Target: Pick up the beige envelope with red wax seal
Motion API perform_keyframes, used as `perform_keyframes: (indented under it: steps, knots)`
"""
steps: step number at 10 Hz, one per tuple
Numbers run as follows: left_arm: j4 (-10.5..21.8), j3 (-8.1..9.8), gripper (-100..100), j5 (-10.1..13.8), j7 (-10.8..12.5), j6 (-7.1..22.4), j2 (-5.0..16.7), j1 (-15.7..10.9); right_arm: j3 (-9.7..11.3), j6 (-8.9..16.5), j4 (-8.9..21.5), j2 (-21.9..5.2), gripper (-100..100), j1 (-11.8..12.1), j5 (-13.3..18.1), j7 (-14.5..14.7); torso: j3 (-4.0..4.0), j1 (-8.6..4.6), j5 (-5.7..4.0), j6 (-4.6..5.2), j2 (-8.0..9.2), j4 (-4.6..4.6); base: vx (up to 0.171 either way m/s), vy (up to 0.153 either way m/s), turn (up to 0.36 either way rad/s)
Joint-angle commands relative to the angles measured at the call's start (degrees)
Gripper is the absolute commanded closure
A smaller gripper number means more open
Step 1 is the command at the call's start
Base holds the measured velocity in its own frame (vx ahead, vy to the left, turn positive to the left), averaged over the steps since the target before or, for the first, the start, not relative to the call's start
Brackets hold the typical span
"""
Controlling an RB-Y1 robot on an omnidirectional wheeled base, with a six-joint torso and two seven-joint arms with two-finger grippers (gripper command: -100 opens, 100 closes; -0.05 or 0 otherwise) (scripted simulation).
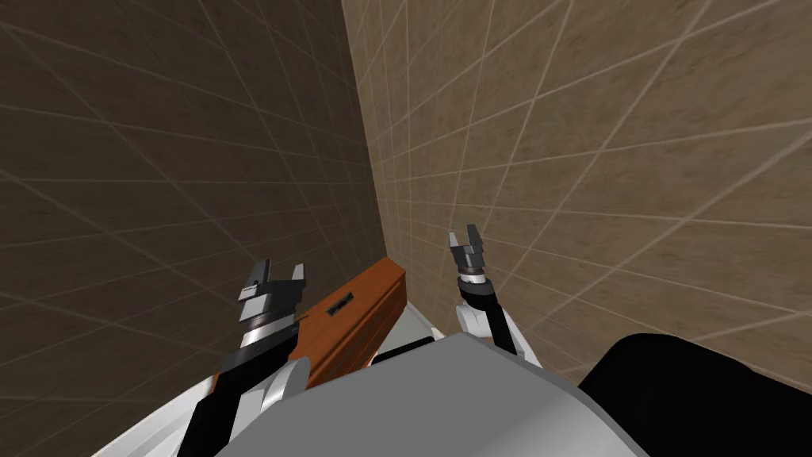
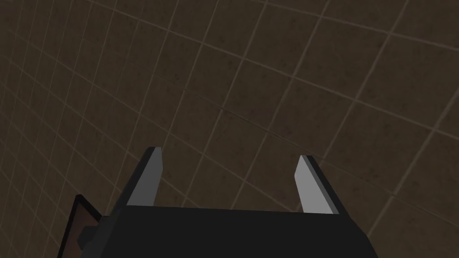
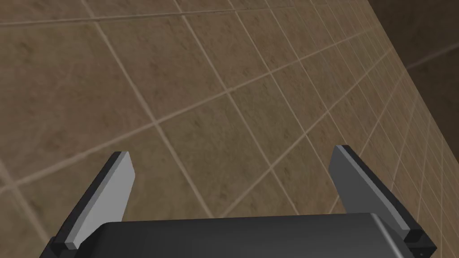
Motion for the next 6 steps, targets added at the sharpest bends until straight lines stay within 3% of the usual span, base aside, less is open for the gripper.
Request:
perform_keyframes:
  steps: [1, 5, 6]
  knots:
    - [1.7, 0.24, -100, 0.4, -0.2, 1.7, 1.8, -0.4, 0.0, 0.0, 0.0, 0.0, 0, 0.0, 0.0, 0.0, 0.00, 0.00, 0.00, 0.00, 0.00, 0.00, -0.016, 0.002, -0.078]
    - [7.4, 1.29, -100, 1.7, -0.4, 7.2, 6.1, -2.4, 0.0, 0.0, 0.0, 0.0, 0, 0.0, 0.0, 0.0, 0.05, 0.08, 0.02, 0.01, 0.09, 0.02, -0.025, 0.011, -0.103]
    - [7.8, 1.29, -100, 1.7, -0.4, 7.4, 6.1, -2.4, 0.0, 0.0, 0.0, 0.0, 0, 0.0, 0.0, 0.0, 0.02, 0.08, 0.02, 0.02, 0.04, 0.01, -0.005, 0.009, -0.046]
